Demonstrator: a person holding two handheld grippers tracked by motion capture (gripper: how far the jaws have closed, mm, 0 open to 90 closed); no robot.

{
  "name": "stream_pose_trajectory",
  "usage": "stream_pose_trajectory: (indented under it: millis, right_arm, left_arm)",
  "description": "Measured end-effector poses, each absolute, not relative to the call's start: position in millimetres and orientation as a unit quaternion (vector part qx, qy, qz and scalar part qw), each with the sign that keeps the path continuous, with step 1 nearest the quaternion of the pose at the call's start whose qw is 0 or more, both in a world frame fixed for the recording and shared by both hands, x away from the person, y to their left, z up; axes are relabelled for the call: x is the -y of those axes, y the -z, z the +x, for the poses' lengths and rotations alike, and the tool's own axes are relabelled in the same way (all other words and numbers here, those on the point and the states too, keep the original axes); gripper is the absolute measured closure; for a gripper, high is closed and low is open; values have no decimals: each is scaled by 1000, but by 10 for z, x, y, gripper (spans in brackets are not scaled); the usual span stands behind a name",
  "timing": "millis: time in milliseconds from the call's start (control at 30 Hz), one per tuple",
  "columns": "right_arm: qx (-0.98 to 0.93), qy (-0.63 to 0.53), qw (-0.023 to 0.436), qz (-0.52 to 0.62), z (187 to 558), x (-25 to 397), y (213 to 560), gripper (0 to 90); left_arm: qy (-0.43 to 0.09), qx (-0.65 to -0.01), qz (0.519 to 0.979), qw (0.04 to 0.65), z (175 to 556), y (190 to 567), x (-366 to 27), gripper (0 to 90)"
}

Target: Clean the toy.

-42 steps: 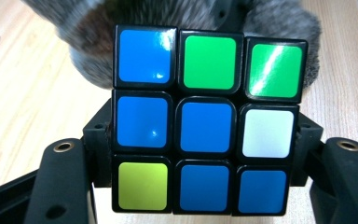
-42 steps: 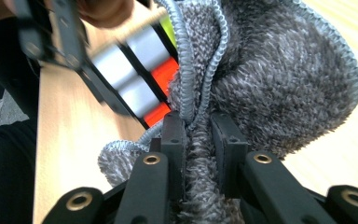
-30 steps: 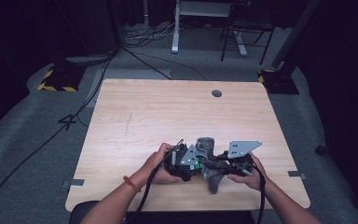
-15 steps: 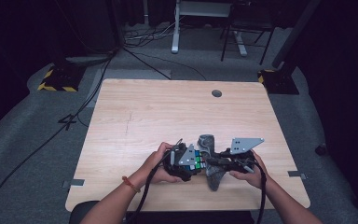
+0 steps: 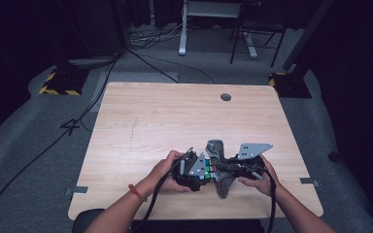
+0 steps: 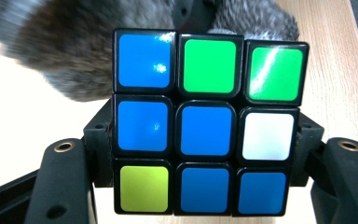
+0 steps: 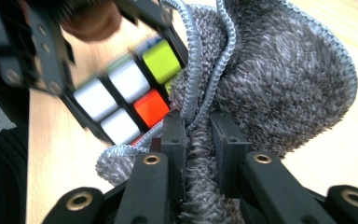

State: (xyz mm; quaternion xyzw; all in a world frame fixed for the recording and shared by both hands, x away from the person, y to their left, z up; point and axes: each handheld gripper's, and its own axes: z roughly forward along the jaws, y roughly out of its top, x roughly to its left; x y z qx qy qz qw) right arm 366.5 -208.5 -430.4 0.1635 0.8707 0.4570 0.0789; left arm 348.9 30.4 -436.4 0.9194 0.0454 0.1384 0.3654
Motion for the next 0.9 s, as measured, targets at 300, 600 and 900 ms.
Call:
stream_pose_trajectory:
  millis: [300, 600, 900]
  right_arm:
    - [-859, -495, 71, 113, 3486, 1985, 4149, 775]
    - [-858, -489, 87, 129, 3537, 2002, 4165, 775]
    - [-865, -468, 57, 171, 3725, 2160, 4367, 774]
  left_arm:
    - [-128, -50, 928, 346, 3522, 4453, -233, 330]
    - [-128, -46, 924, 357, 3503, 4432, -248, 331]
    - [-132, -50, 912, 386, 3489, 4365, -334, 330]
